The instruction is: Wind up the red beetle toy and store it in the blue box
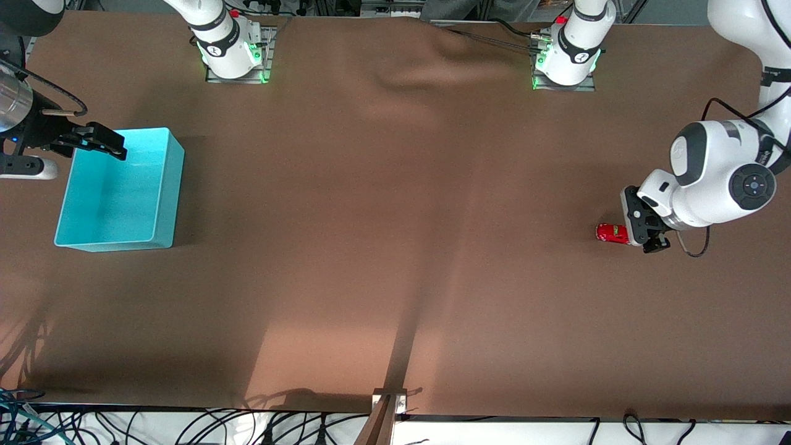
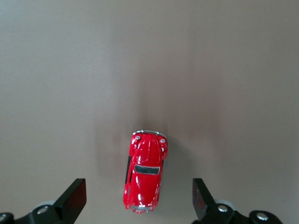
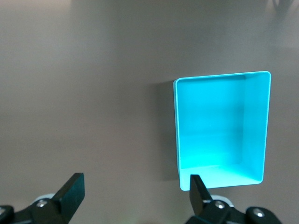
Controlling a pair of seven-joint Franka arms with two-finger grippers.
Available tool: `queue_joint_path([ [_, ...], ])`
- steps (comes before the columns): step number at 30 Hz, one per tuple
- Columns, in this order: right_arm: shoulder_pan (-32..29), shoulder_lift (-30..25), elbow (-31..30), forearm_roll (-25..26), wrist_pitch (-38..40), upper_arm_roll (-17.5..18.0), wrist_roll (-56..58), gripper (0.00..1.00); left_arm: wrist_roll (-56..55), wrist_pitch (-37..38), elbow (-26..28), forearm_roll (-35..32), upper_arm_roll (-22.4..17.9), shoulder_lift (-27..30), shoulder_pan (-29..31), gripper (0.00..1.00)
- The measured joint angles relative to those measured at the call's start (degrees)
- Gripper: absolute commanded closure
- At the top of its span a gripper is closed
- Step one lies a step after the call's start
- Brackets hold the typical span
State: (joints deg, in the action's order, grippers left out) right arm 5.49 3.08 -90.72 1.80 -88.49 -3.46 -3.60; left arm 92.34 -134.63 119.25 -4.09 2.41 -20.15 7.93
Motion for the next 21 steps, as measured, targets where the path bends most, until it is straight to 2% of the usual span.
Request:
queue_joint_path([
  [14, 0.0, 0.0, 0.0, 0.0, 0.0, 0.0, 0.0, 0.0, 7.8, -6.4, 0.5, 0.0, 0.0, -4.7, 2.2, 0.01],
  [17, 0.0, 0.0, 0.0, 0.0, 0.0, 0.0, 0.0, 0.0, 9.2, -7.9, 0.5, 0.0, 0.0, -5.5, 2.8, 0.14],
  [18, 0.0, 0.0, 0.0, 0.0, 0.0, 0.0, 0.0, 0.0, 9.6, -8.3, 0.5, 0.0, 0.0, -5.8, 2.9, 0.23],
  [20, 0.0, 0.0, 0.0, 0.0, 0.0, 0.0, 0.0, 0.0, 10.5, -9.2, 0.5, 0.0, 0.0, -6.4, 3.3, 0.47],
  [21, 0.0, 0.0, 0.0, 0.0, 0.0, 0.0, 0.0, 0.0, 10.8, -9.4, 0.5, 0.0, 0.0, -6.6, 3.4, 0.55],
])
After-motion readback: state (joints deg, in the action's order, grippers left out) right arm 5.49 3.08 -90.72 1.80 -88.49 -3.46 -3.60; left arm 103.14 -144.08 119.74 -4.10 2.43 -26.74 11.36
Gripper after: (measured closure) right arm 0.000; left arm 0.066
